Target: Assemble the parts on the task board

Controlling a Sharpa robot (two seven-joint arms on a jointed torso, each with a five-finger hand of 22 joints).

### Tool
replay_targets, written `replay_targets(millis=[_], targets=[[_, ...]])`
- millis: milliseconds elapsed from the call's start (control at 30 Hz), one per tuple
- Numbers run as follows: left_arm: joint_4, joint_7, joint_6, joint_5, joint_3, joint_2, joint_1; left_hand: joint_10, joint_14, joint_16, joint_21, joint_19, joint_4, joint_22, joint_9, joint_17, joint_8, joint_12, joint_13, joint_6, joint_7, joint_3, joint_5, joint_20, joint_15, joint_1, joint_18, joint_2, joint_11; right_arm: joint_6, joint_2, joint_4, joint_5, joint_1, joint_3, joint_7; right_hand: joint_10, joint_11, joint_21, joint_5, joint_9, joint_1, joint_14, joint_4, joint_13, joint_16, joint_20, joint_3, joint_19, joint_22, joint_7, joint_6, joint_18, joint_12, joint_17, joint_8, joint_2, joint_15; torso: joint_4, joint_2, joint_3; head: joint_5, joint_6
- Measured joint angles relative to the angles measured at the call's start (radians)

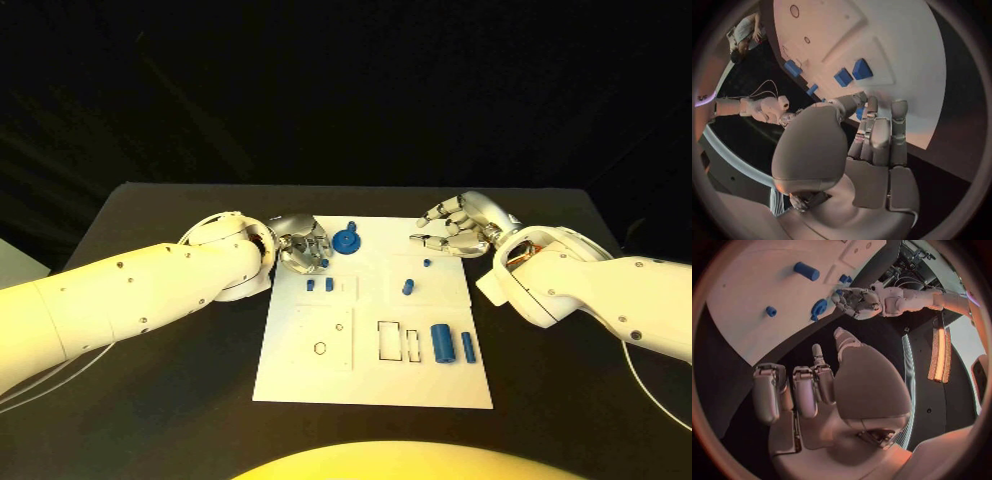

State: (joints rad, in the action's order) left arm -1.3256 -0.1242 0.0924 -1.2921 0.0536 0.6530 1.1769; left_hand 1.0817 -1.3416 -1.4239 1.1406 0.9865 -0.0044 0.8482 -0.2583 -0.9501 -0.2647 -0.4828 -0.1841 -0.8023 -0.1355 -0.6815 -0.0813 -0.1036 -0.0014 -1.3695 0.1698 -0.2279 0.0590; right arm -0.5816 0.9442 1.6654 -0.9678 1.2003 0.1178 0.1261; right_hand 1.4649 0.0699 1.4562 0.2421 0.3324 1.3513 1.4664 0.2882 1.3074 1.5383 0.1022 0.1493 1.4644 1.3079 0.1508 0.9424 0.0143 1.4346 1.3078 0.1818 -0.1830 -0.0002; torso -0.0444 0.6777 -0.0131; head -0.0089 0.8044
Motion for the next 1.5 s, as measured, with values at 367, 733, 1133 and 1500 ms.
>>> replay_targets(millis=[367, 733, 1133, 1500], targets=[[-0.013, 0.01, 0.005, 0.007, -0.001, 0.011, -0.004, -0.049, -0.036, -0.041, 0.018, 0.027, -0.013, 0.03, -0.016, -0.099, -0.02, -0.195, -0.135, -0.089, 0.005, -0.003, -0.003, 0.012, -0.016, 0.008, 0.0, 0.0, -0.015, 0.0, 0.0, -0.001, 0.0, 0.0, 0.0, 0.0, 0.0, 0.0, 0.0, 0.0, 0.0, 0.0, 0.0, 0.0, 0.0, 0.0, 0.0, 0.0, 0.0, 0.0, 0.0, 0.0, 0.0, 0.0, 0.0, 0.0, 0.0, 0.0, 0.0001, 0.0, 0.0, -0.001, 0.001], [-0.017, 0.02, 0.018, 0.016, -0.001, 0.014, -0.005, -0.105, -0.04, -0.046, 0.047, 0.063, -0.009, 0.074, -0.034, -0.104, -0.029, -0.333, -0.223, -0.126, 0.007, -0.018, -0.003, 0.012, -0.015, 0.013, 0.0, 0.0, -0.017, 0.0, 0.0, -0.002, 0.0, 0.0, 0.0, 0.0, 0.0, 0.0, 0.0, 0.0, 0.0, 0.0, 0.0, 0.003, 0.0, 0.0, 0.0, 0.003, 0.0, 0.0, 0.0, 0.0, 0.0, 0.0, 0.0, 0.0, 0.0, 0.0, 0.0001, 0.0, -0.0002, -0.001, 0.001], [-0.017, 0.022, 0.031, 0.022, -0.001, 0.014, -0.005, -0.111, -0.048, -0.052, 0.054, 0.07, -0.01, 0.083, -0.035, -0.129, -0.03, -0.346, -0.229, -0.126, 0.007, -0.024, -0.003, 0.012, -0.016, 0.013, 0.0, 0.0, -0.018, 0.0, 0.0, -0.003, 0.0, -0.001, 0.0, 0.0, 0.0, 0.0, 0.0, 0.0, 0.0, 0.0, 0.0, 0.003, 0.0, 0.0, 0.0, 0.003, 0.0, 0.0, 0.0, 0.0, 0.0, 0.0, 0.0, 0.0, 0.0, 0.0, 0.0004, 0.0, 0.0005, -0.001, 0.0], [-0.017, 0.021, 0.03, 0.027, -0.002, 0.014, -0.005, -0.119, -0.048, -0.055, 0.054, 0.07, -0.009, 0.083, -0.035, -0.129, -0.023, -0.36, -0.238, -0.112, 0.007, -0.024, -0.003, 0.012, -0.016, 0.021, 0.0, -0.002, -0.018, 0.0, 0.001, -0.003, 0.0, -0.001, 0.0, 0.0, 0.0, 0.0, 0.0, 0.0, 0.0, 0.0, 0.0, 0.003, 0.0, 0.0, 0.0, 0.003, 0.0, -0.001, 0.0, 0.0, 0.0, 0.0, 0.0, 0.0, 0.0, 0.0, 0.0008, 0.0, 0.0009, -0.003, 0.0]])
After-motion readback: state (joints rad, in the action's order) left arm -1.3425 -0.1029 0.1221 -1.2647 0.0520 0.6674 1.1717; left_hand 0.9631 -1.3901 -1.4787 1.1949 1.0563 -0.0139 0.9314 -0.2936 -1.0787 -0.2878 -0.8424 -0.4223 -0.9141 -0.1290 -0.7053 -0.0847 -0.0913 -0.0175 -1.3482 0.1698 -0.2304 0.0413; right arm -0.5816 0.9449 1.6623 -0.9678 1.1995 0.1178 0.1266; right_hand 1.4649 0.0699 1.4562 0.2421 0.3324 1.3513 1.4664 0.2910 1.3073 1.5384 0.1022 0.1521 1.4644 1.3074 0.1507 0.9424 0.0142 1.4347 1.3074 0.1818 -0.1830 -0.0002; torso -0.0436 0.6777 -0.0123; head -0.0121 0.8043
